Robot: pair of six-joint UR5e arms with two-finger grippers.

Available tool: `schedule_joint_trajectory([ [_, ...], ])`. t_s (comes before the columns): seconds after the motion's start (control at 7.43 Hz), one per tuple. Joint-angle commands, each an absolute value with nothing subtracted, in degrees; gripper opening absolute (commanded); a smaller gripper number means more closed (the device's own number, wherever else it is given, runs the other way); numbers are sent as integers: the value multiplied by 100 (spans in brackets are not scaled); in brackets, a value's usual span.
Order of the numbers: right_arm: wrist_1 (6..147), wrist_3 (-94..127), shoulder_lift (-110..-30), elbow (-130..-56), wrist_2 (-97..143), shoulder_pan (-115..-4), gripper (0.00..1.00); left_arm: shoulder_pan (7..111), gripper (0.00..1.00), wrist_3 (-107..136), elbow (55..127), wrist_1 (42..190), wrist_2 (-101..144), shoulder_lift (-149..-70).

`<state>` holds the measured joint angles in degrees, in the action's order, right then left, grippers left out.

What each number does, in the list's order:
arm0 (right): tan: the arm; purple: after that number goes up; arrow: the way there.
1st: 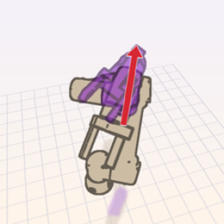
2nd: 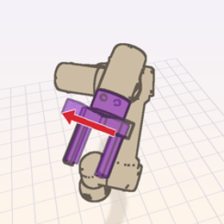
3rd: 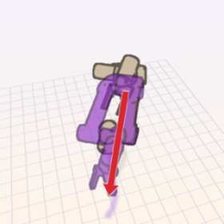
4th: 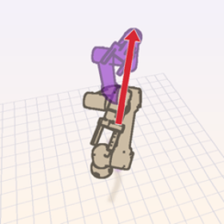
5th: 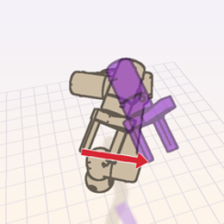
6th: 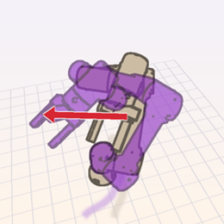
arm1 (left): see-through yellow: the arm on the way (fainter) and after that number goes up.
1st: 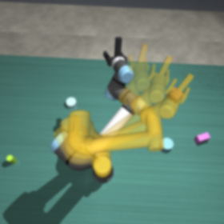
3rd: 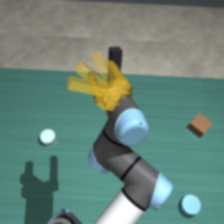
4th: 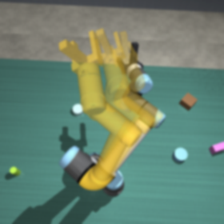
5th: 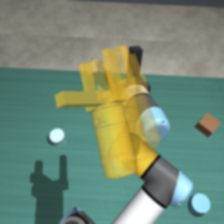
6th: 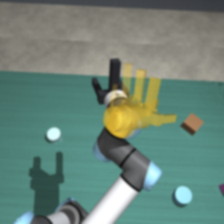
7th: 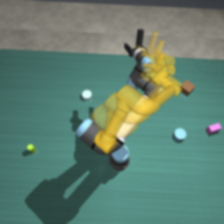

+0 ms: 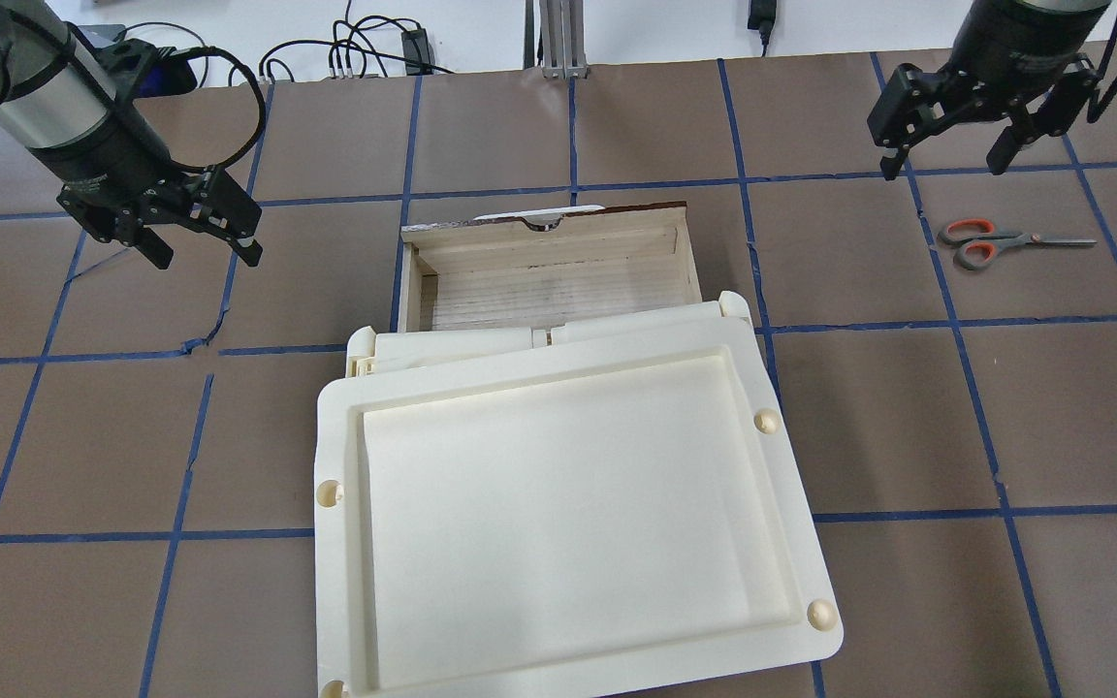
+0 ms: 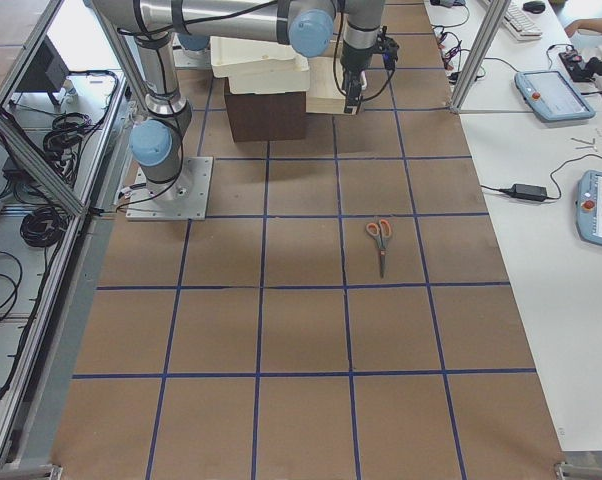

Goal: Put scissors in drawer and close it
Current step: 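Move the right gripper down over the grey-orange scissors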

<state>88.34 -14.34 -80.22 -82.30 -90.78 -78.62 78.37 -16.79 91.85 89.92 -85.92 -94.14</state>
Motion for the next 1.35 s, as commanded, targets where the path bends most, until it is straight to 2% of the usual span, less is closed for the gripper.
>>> schedule_joint_trajectory([
  [0.0,9262,-3410,-7430,-8244,-8975,-6965,100,7831,100,-1679,9185,8991,-8596,-9413],
  [0.27,9885,-5605,-7016,-8279,-8964,-6558,99,7831,100,-1679,9185,8991,-8604,-9413],
  [0.4,10279,-6382,-6735,-8279,-8921,-6435,95,7831,100,-1679,9185,8991,-8596,-9413],
  [0.81,11556,-9649,-6013,-8375,-8816,-6153,95,7822,100,-1696,9176,8974,-8587,-9413],
  [1.21,12592,-11254,-5426,-8499,-8780,-6109,95,7840,100,-1705,9167,8965,-8569,-9431],
])
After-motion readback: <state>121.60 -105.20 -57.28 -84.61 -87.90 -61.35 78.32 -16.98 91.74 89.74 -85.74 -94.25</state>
